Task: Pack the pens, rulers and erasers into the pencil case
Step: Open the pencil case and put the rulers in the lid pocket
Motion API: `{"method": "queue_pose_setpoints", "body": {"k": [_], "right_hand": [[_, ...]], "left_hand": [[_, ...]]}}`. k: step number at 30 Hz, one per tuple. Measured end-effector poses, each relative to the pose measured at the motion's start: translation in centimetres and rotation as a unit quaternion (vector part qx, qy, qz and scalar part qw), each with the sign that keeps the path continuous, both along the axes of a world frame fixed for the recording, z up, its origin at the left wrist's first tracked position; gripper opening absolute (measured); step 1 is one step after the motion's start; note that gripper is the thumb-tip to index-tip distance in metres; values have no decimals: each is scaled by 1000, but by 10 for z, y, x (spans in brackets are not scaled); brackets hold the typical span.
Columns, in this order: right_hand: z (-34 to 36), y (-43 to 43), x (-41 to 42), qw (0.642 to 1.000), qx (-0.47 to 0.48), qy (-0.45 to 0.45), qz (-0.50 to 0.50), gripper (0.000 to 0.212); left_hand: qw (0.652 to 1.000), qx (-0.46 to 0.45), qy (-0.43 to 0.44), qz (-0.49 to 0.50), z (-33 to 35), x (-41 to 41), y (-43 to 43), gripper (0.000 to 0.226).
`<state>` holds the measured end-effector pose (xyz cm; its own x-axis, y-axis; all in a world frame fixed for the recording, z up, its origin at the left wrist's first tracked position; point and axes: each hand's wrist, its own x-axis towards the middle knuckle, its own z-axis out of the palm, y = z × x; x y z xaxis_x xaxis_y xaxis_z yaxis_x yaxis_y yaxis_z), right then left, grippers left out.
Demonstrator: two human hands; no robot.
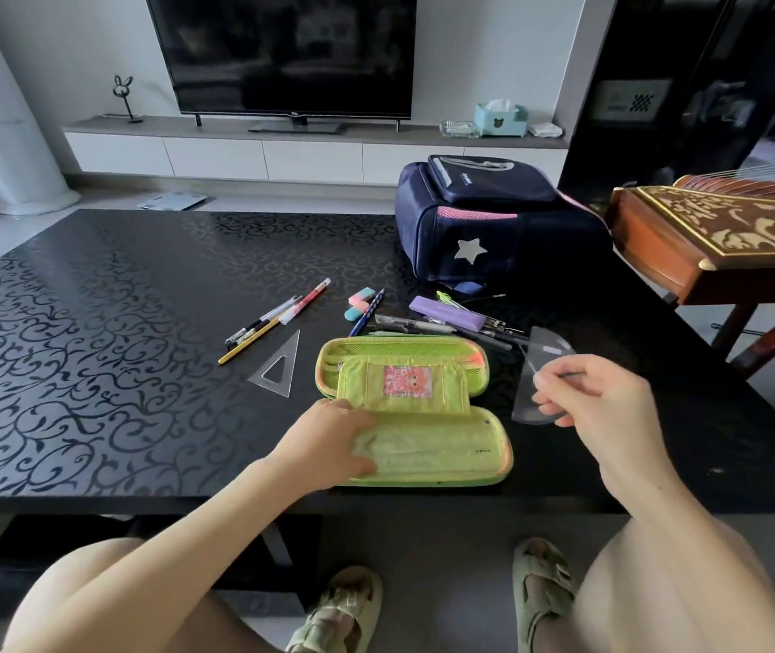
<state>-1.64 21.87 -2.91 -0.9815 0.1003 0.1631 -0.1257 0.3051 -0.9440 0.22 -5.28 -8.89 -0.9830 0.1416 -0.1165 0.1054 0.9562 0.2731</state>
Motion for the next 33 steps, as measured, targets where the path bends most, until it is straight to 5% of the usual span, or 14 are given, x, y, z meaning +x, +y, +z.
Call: {"method": "queue_pose_setpoints", "body": {"k": [5, 12, 18, 25, 30, 33], "right_hand": [[-10, -30, 5, 975, 193, 57, 94, 7], [-50, -70, 2, 860, 452, 178, 158, 7], [-67, -63, 2, 796, 546, 101, 239, 33], [-53, -60, -2, 860, 444, 132, 214, 29], [-51, -84, -7, 871, 417, 146, 215, 25], [-52, -92, -7, 872, 411, 154, 218, 23]], "left_hand": [[999, 34, 23, 10, -7, 0, -8, 36], [998, 41, 43, -2, -5, -4, -12, 30], [984, -77, 160, -30, -15, -2, -11, 32], [956, 59, 251, 140, -11, -5, -48, 11], [985, -102, 46, 130, -20, -29, -86, 64], [991, -98, -23, 92, -24, -27, -95, 73]]}}
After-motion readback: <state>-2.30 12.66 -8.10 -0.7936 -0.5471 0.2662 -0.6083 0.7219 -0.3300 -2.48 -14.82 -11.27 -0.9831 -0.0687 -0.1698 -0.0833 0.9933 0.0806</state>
